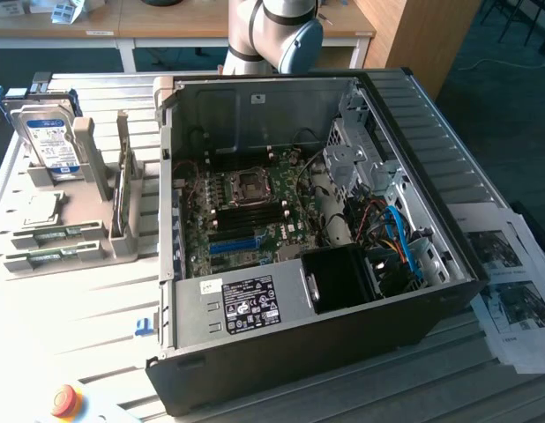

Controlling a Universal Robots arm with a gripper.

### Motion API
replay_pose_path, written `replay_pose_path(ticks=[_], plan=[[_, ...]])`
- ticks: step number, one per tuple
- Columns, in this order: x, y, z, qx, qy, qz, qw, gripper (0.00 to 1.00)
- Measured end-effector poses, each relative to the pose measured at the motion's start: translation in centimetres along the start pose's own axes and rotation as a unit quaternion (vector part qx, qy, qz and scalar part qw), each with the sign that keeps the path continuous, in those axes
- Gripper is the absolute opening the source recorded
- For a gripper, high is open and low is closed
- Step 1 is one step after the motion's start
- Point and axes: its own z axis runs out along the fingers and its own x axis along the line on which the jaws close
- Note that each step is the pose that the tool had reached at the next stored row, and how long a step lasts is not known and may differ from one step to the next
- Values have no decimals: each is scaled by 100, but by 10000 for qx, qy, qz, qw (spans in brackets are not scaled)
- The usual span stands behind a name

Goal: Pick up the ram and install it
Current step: 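Pick up the ram and move it above insertion slot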

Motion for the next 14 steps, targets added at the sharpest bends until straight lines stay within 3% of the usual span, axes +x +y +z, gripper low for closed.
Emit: replay_pose_path(ticks=[5, 14], plan=[[0, -12, 1, -1, 13, -294, 9996, 10], [-1, -12, 4, 0, 13, -313, 9995, 10]])
